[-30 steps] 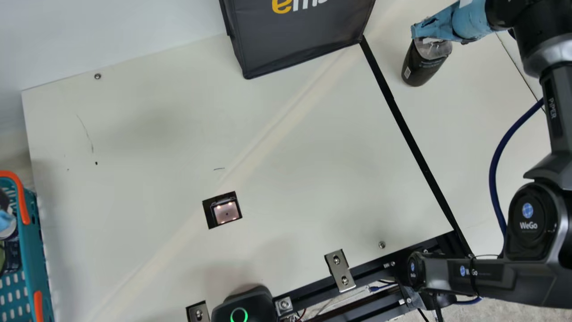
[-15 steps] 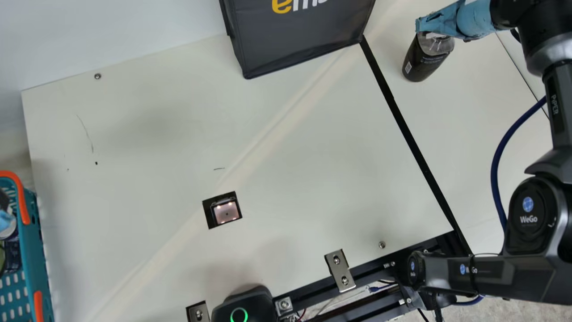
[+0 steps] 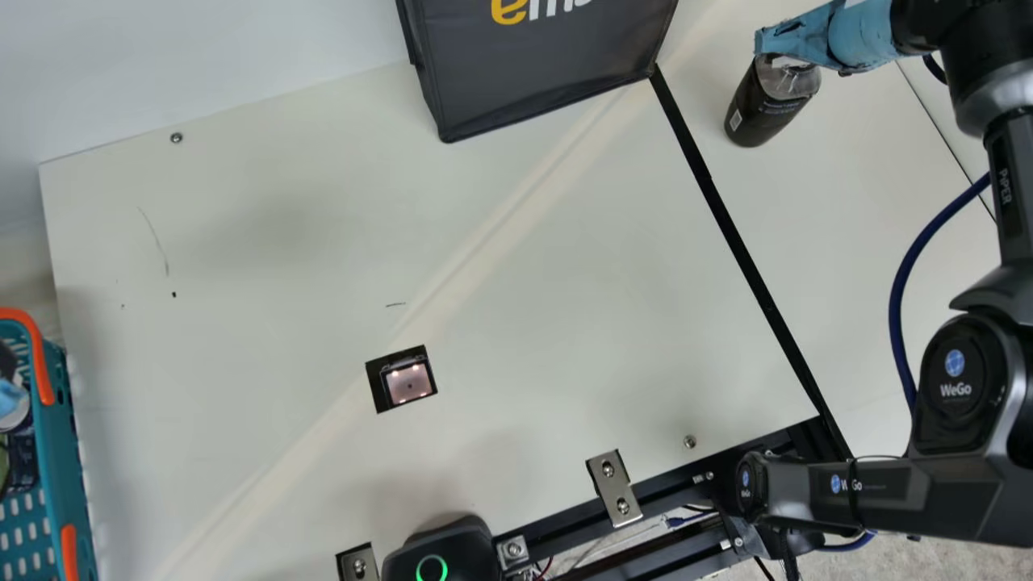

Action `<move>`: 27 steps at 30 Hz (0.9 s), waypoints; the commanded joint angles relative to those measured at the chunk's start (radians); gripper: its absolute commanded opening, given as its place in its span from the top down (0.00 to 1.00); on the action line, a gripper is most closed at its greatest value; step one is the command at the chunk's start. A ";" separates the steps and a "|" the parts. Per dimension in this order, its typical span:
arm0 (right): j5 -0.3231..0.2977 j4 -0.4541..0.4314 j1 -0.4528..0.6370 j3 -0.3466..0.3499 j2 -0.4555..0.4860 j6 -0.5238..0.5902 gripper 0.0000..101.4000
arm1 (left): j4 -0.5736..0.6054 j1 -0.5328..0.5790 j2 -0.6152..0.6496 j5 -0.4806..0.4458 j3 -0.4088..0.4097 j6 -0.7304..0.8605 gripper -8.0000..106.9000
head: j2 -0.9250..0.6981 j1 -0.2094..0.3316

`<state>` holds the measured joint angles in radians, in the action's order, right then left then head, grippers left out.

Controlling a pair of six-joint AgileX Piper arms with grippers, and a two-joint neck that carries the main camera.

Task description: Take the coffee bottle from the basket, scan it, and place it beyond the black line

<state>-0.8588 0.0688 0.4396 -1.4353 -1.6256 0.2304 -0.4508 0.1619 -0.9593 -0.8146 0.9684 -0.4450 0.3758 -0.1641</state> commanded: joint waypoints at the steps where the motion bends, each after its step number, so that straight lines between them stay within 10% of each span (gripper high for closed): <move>1: 0.001 0.003 0.001 0.002 0.000 0.001 0.84 | 0.000 0.000 0.000 0.000 0.000 0.000 0.15 | 0.001 0.026; 23: 0.003 0.010 0.000 0.018 0.001 0.001 0.11 | 0.000 0.000 0.000 0.000 0.000 0.000 0.15 | 0.001 0.026; 27: -0.001 0.010 -0.002 0.017 0.005 -0.002 0.10 | 0.000 0.000 0.000 0.000 0.000 0.000 0.15 | 0.001 0.026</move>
<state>-0.8546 0.0784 0.4383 -1.4161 -1.6212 0.2301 -0.4508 0.1619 -0.9593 -0.8146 0.9684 -0.4450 0.3758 -0.1641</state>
